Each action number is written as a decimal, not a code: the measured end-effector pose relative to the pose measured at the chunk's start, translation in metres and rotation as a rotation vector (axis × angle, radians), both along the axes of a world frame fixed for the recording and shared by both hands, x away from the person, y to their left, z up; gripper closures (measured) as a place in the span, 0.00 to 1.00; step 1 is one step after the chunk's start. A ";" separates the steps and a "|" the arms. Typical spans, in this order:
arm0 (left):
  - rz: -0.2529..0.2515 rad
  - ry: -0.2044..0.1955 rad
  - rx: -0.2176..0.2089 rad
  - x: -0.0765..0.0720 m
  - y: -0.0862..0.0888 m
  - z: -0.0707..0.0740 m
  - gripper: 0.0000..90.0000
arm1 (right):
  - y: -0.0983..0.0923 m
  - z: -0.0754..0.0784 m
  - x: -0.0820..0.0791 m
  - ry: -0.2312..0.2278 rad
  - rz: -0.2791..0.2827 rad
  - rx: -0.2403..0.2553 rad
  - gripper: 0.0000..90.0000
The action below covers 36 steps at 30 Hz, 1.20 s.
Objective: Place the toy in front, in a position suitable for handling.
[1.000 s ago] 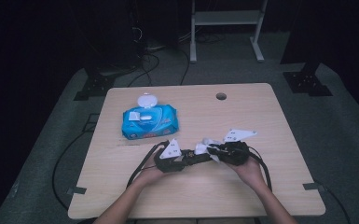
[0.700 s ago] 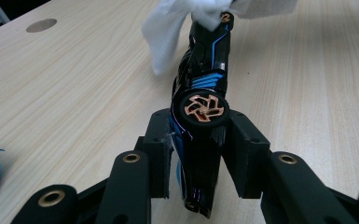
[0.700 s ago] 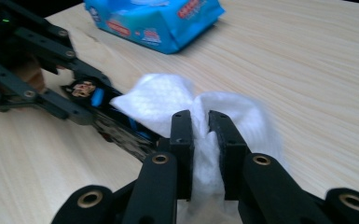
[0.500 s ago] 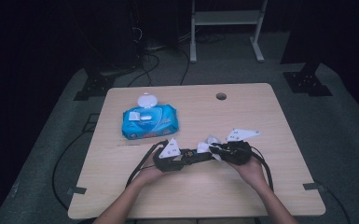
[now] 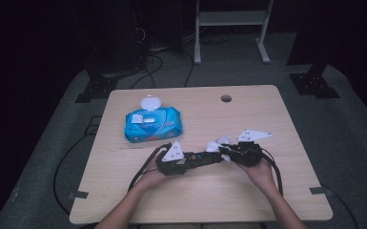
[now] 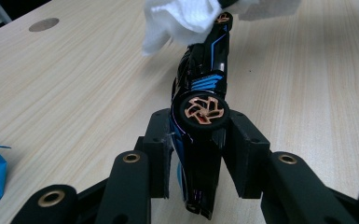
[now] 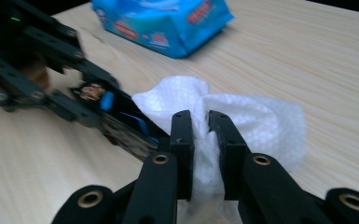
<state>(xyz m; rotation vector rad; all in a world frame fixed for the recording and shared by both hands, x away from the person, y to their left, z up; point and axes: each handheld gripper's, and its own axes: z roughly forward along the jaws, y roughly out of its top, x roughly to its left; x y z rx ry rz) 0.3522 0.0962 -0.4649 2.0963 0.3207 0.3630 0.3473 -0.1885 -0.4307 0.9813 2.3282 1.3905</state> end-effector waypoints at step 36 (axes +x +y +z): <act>-0.032 0.056 0.161 0.002 0.014 0.031 0.57 | 0.031 -0.006 0.007 0.035 0.062 0.075 0.89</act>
